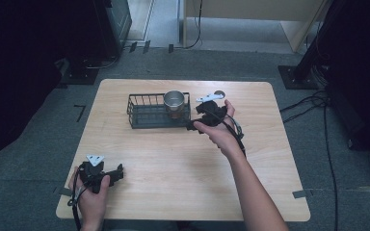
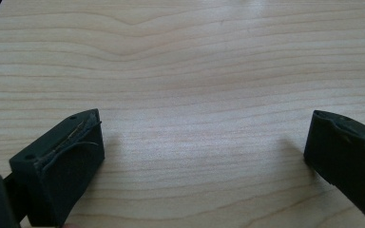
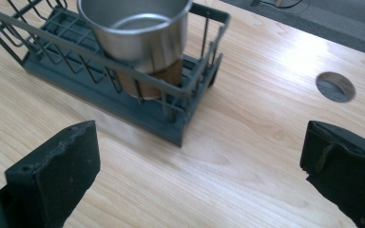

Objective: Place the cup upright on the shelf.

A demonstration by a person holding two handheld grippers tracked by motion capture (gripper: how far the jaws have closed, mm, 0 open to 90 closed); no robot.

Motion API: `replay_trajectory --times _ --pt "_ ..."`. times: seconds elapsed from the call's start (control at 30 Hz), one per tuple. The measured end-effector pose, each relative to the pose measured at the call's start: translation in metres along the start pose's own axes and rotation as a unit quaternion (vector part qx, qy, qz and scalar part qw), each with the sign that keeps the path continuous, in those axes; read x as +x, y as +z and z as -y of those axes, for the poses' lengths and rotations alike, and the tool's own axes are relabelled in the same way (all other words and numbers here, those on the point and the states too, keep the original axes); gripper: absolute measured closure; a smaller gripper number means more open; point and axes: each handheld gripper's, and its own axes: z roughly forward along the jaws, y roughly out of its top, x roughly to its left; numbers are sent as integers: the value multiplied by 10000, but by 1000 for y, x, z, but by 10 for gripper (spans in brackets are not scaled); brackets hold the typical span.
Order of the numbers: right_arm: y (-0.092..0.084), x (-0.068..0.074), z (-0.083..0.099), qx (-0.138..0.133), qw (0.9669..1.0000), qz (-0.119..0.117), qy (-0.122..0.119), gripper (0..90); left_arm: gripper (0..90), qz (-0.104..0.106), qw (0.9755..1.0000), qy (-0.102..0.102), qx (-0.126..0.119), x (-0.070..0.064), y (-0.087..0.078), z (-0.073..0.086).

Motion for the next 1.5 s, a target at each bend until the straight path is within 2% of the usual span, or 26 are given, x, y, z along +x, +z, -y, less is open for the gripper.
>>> replay_trajectory --times 0.7,1.5 --pt "-24 -30 55 -38 9992 237 321 0 0 -1 10000 -2 -7 0 0 0" --pt "-52 -57 102 -42 9973 454 577 0 0 -1 10000 -1 -4 0 0 0"
